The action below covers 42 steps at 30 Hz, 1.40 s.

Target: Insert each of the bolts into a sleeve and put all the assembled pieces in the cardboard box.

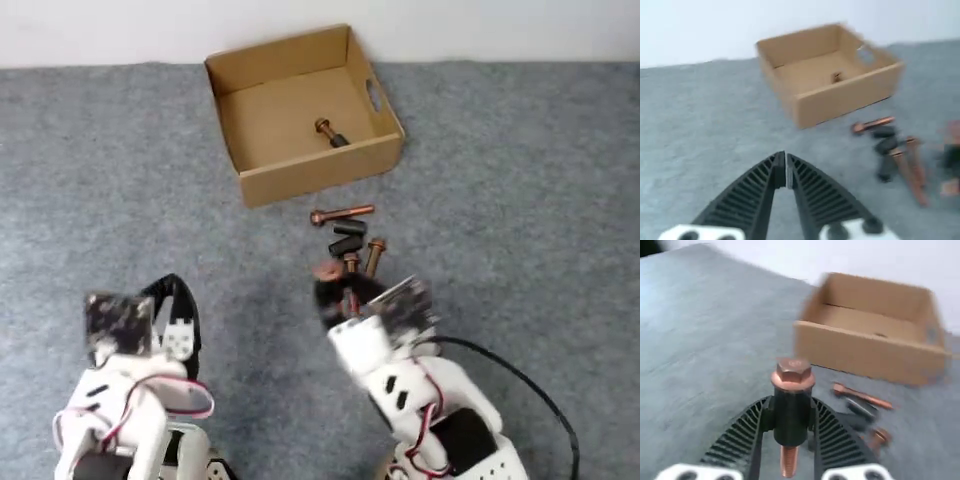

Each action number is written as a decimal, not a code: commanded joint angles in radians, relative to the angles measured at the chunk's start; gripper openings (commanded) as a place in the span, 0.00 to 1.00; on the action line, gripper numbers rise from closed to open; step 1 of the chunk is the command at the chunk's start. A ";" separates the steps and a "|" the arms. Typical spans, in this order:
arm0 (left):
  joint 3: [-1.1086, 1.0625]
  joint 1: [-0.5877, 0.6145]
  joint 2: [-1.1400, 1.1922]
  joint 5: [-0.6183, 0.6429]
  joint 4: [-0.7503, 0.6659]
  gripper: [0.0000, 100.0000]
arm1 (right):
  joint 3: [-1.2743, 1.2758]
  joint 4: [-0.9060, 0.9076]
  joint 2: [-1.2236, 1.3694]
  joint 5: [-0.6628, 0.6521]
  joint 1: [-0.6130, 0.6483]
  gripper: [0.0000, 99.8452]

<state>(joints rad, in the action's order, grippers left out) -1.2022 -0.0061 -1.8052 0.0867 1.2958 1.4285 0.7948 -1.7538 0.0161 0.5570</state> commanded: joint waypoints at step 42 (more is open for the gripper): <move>-0.483 0.057 0.009 0.066 -0.132 0.00 | -2.005 -0.202 2.279 0.098 -0.206 0.01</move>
<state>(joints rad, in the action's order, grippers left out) -1.6901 0.0460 -1.7960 0.1419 1.1699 -0.3744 0.6199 0.4296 0.1082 0.3529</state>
